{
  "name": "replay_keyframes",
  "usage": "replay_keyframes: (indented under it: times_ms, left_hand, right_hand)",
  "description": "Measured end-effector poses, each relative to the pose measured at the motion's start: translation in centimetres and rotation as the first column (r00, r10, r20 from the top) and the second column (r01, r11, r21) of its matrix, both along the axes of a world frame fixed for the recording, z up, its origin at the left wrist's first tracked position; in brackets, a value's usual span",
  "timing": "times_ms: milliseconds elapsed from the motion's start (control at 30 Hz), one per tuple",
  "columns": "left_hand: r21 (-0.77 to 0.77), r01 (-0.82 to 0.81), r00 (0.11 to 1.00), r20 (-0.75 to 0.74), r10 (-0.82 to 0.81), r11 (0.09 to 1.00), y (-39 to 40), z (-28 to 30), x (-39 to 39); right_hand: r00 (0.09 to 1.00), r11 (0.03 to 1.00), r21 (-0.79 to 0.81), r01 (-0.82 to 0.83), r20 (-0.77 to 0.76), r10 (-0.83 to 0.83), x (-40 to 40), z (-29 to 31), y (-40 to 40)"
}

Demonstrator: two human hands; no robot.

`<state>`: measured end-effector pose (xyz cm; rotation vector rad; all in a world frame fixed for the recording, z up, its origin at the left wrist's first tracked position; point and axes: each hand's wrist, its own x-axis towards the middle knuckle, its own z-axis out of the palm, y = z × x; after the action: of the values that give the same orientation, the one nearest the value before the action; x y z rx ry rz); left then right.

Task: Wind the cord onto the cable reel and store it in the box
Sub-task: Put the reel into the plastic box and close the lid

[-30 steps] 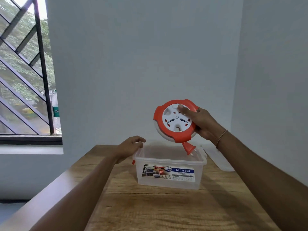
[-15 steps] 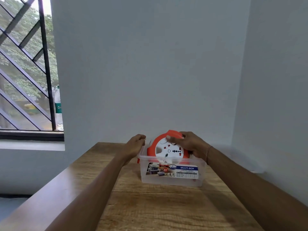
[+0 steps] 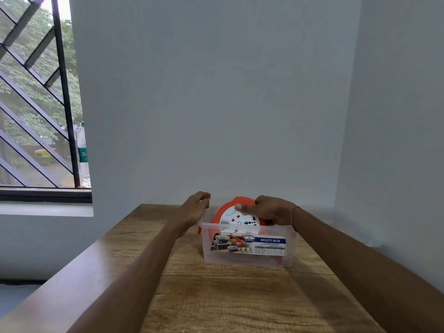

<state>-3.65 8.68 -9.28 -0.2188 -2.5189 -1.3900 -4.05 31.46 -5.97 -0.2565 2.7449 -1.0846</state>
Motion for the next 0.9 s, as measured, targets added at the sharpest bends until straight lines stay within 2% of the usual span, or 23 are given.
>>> replay_keyframes:
  times_ms: [133, 333, 400, 467, 533, 567, 633, 733, 900]
  left_hand:
    - [0.004, -0.006, 1.000, 0.006, 0.006, 1.000, -0.1, 0.0, -0.1]
    - [-0.057, -0.003, 1.000, 0.011, 0.004, 0.998, -0.2, 0.5, -0.3]
    - [-0.098, 0.009, 0.999, 0.044, -0.004, 0.995, -0.3, 1.1, -0.5]
    - [-0.120, 0.025, 0.999, 0.047, -0.020, 0.992, -0.1, 1.9, -0.6]
    - [-0.171, 0.010, 1.000, -0.019, -0.014, 0.985, 0.8, 2.8, -0.4]
    - [-0.205, -0.010, 0.998, -0.066, -0.003, 0.979, 1.5, 3.3, -0.3]
    - [-0.245, -0.016, 0.991, -0.133, -0.017, 0.969, 3.6, 4.3, 0.0]
    - [-0.291, 0.099, 0.980, -0.136, -0.144, 0.951, 7.6, 5.4, 0.4]
    - [-0.387, 0.210, 0.951, -0.134, -0.280, 0.898, 13.8, 5.9, 0.5]
  right_hand:
    - [0.993, 0.932, 0.362, 0.005, -0.111, 0.038, -0.1, -0.4, -0.4]
    - [0.959, 0.838, 0.544, 0.050, -0.259, 0.111, 0.3, -0.4, 0.0]
    - [0.909, 0.842, 0.524, 0.127, -0.402, 0.113, 0.9, 0.1, 1.0]
    - [0.809, 0.911, 0.367, 0.191, -0.584, 0.066, 2.0, 0.9, 3.0]
    - [0.734, 0.962, 0.221, 0.161, -0.679, 0.033, 2.9, 1.4, 5.9]
    - [0.727, 0.973, 0.189, 0.136, -0.686, 0.031, 3.2, 1.4, 7.6]
    - [0.770, 0.974, 0.189, 0.129, -0.638, 0.022, 3.6, 0.8, 11.0]
    - [0.856, 0.948, 0.267, 0.175, -0.517, -0.013, 4.1, -1.3, 15.3]
    - [0.919, 0.861, 0.454, 0.228, -0.391, -0.037, 4.3, -4.6, 19.8]
